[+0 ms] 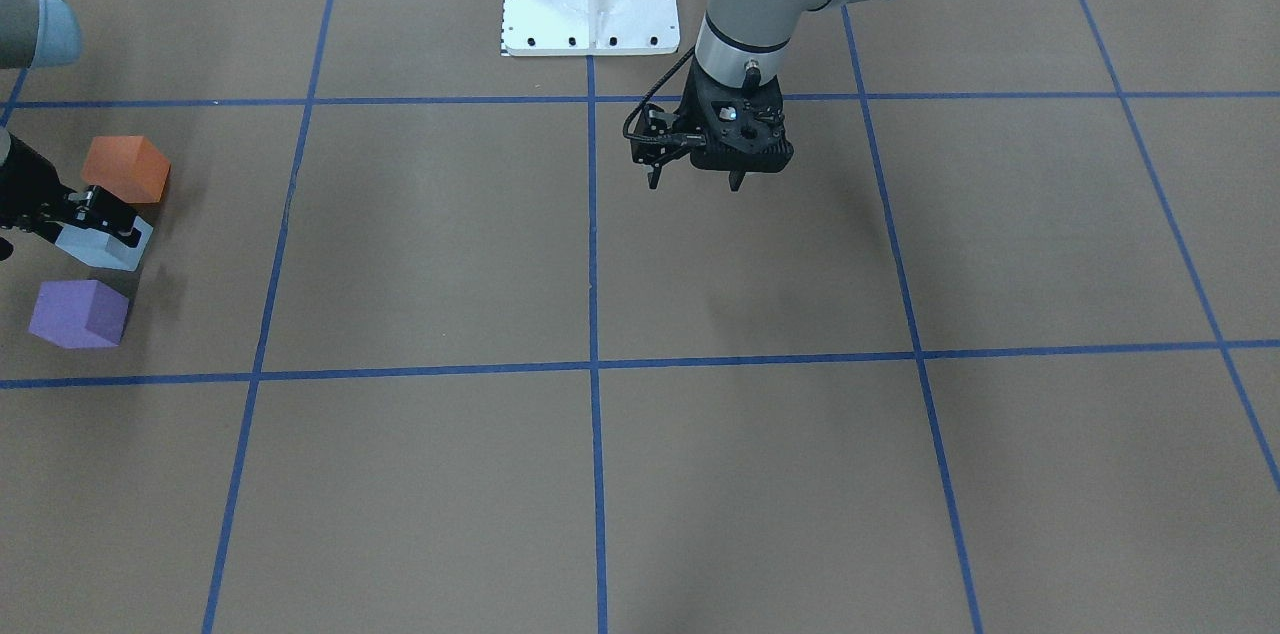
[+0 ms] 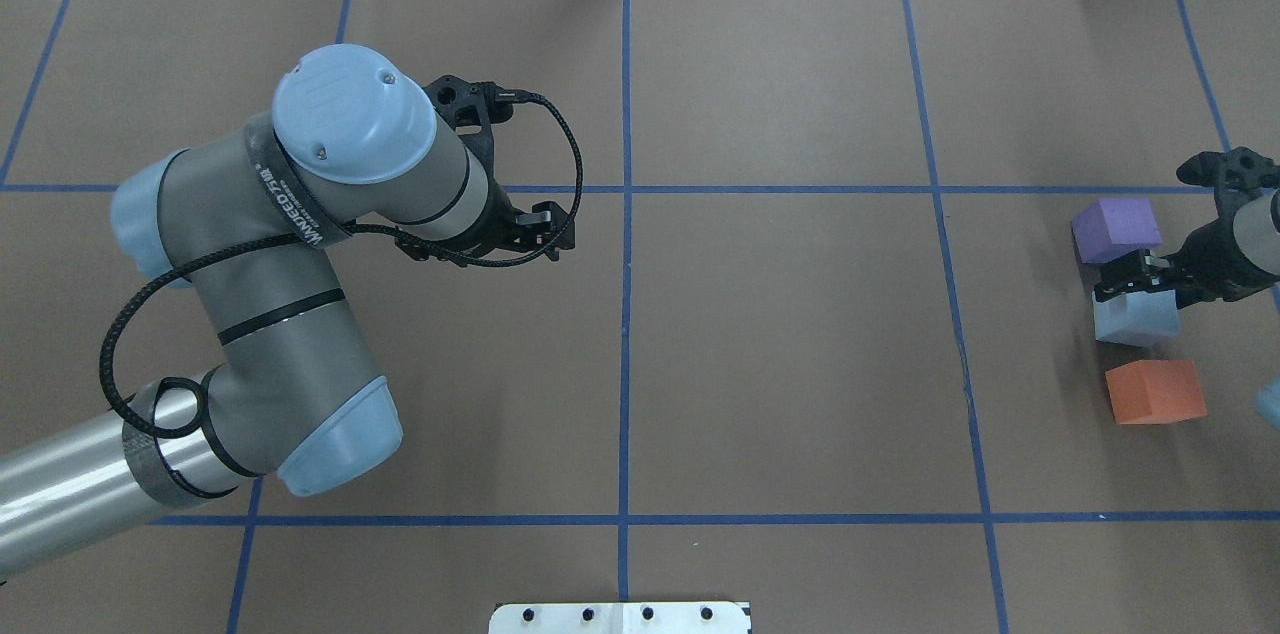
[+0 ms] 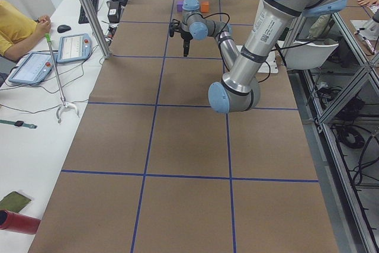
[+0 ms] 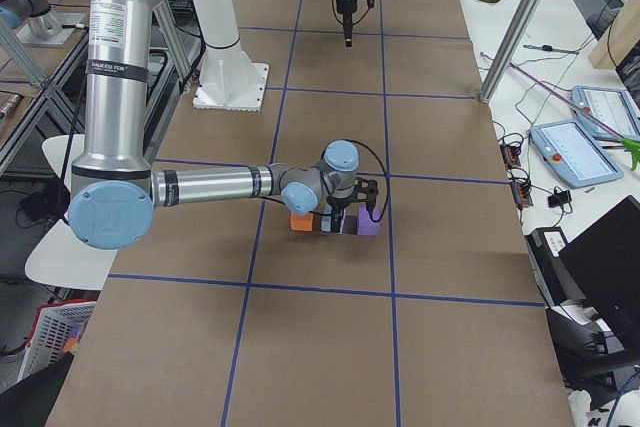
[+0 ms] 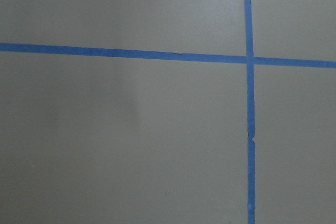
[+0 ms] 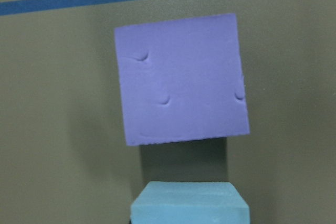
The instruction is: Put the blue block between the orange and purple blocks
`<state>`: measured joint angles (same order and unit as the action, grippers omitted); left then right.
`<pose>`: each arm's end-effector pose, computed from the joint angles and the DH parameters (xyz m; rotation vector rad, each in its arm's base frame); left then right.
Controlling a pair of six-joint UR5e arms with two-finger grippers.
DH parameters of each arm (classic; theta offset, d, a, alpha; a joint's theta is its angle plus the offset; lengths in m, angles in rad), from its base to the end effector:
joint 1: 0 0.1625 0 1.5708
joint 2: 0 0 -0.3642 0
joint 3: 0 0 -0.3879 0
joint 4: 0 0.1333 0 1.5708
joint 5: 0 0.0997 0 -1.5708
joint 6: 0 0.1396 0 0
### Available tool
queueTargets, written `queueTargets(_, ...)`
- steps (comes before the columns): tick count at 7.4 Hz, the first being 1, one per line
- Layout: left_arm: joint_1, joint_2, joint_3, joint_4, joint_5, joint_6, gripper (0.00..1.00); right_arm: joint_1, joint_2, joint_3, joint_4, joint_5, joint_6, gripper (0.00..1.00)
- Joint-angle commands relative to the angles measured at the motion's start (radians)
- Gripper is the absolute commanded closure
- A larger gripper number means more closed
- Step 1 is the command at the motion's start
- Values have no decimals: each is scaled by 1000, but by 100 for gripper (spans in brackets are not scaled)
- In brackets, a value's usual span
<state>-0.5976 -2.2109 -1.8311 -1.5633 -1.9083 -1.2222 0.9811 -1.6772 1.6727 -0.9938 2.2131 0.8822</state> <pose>0.4666 -0.4229 0.1556 0.1227 0.9298 -0.0798 -0.2332 -0.4378 0.5663 -0.0097 -0.8327 0.0916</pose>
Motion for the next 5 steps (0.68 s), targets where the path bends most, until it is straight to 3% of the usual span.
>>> queueTargets(1, -16, 20, -29, 6, 0, 7, 0, 5, -34, 9, 94, 0, 0, 0)
queueTargets(3, -60, 168, -152, 6, -8, 21, 0, 51, -82, 10, 200, 2, -12, 0)
queueTargets(5, -97, 339, -293, 38, -8, 196, 0, 137, -87, 36, 198, 54, -43, 0)
